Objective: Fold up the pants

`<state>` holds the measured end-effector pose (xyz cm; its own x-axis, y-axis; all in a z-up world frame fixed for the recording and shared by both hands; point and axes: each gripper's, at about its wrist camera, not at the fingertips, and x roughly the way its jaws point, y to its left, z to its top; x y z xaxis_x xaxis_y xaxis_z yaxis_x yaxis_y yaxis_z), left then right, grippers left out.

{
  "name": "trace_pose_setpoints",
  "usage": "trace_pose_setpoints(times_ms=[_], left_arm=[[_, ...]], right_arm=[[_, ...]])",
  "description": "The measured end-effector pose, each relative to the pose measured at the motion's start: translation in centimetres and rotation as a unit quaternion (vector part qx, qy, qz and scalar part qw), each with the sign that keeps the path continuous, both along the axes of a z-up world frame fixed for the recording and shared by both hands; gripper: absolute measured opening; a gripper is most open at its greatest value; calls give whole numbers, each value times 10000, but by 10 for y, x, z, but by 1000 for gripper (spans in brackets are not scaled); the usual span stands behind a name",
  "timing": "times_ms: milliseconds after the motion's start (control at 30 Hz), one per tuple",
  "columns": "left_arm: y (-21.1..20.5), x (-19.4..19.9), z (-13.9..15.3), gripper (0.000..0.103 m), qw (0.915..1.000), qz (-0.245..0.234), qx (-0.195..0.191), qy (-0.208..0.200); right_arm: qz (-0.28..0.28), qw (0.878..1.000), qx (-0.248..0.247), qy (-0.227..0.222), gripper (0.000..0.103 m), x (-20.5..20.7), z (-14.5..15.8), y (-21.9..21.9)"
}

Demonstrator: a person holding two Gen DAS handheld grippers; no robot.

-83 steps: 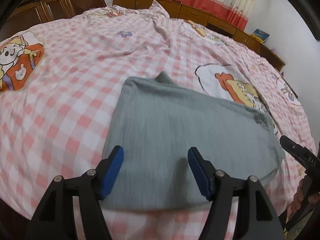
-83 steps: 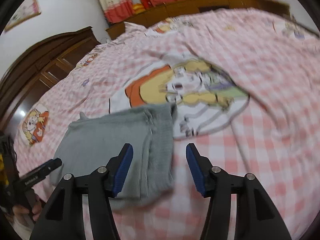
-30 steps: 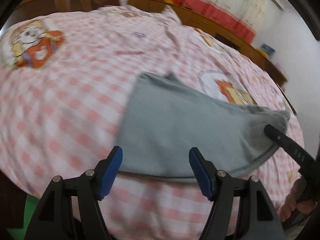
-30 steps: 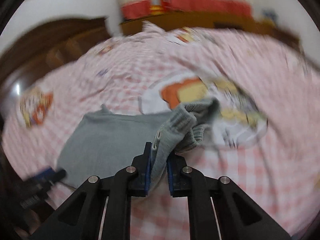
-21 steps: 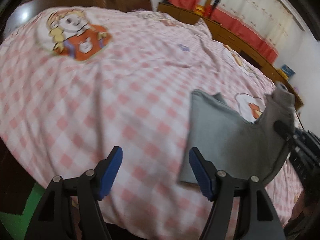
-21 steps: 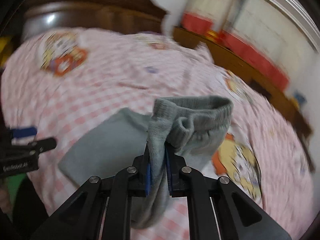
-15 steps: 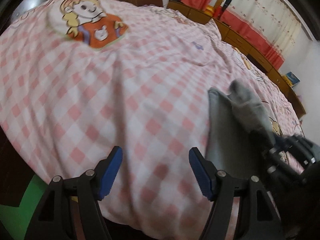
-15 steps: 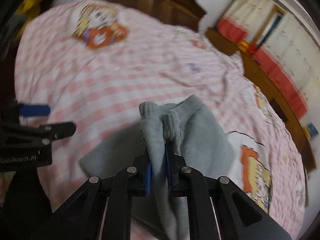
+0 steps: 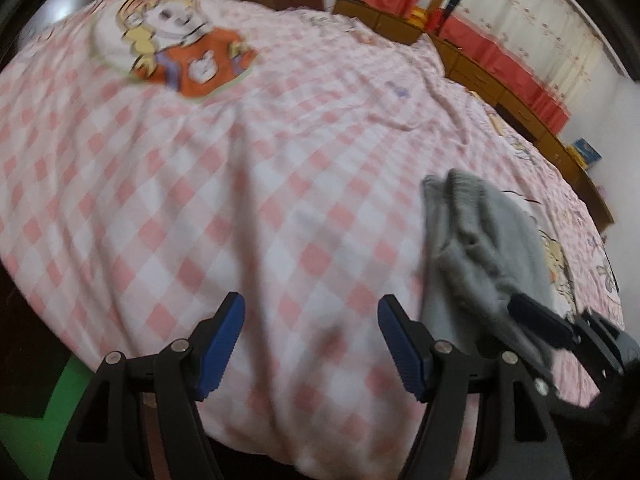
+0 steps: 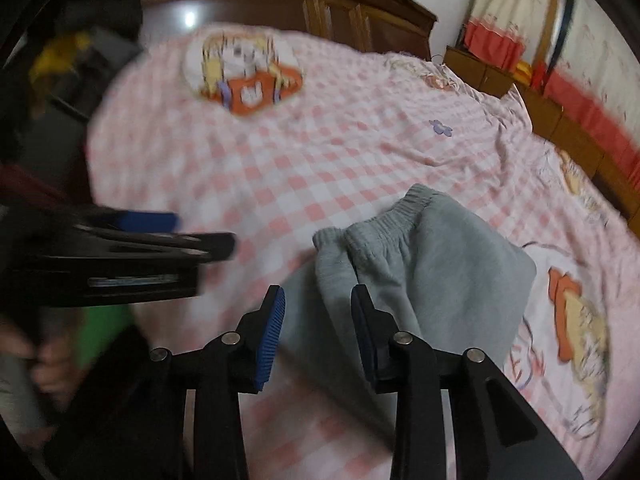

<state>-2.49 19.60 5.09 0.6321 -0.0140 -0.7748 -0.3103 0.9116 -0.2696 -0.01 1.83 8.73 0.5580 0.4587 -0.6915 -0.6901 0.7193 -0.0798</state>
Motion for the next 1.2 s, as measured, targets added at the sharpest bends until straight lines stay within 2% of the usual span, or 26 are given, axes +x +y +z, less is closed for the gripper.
trace_pose_setpoints(times_ms=[167,233,300,467,567,600,667,800,833,900,933,1000,1100,1200], left_arm=[[-19,16,25,72,9979,-441,-338,-345],[-29,30,30,72,9956,-645,-614,-290],[-40,47,32,72,9932,-824,-787,-222],[-67,95,25,73,9928,-1105,-462,52],[-71,106,0,73,9925,-1036,-397,506],[-70,106,-7,73,9919,-1046,-448,559],[-70,98,-12,73,9925,-1045,-504,387],[-77,90,-11,68,9906,-1213,-572,277],[-80,88,-12,60,9892,-1285,-669,233],[-81,86,-11,57,9903,-1232,-620,161],[-81,84,-9,50,9903,-1236,-626,134],[-81,76,-2,38,9878,-1338,-800,-14],[-96,66,9,37,9829,-1568,-945,-181],[-125,61,22,37,9772,-1839,-993,-386]], right_arm=[[-531,9965,625,139,37,10,20,-47],[-1037,9914,762,247,44,26,18,-69],[-1443,9836,946,518,44,41,11,-87],[-2053,9482,1907,1495,45,78,-16,-120],[-2219,9173,2456,2212,48,94,-40,-132],[-2220,9038,2673,2498,52,98,-52,-135],[-2144,8902,2948,2731,52,101,-64,-135],[-1948,8936,3067,2634,49,101,-65,-127],[-1917,8969,3033,2585,39,101,-63,-124],[-1843,9033,3001,2449,30,100,-58,-121],[-1808,9058,3006,2377,23,98,-54,-122],[-1727,9124,3015,2163,22,91,-42,-126],[-1688,9294,2822,1675,21,75,-18,-138],[-1743,9368,2695,1389,21,62,1,-161]])
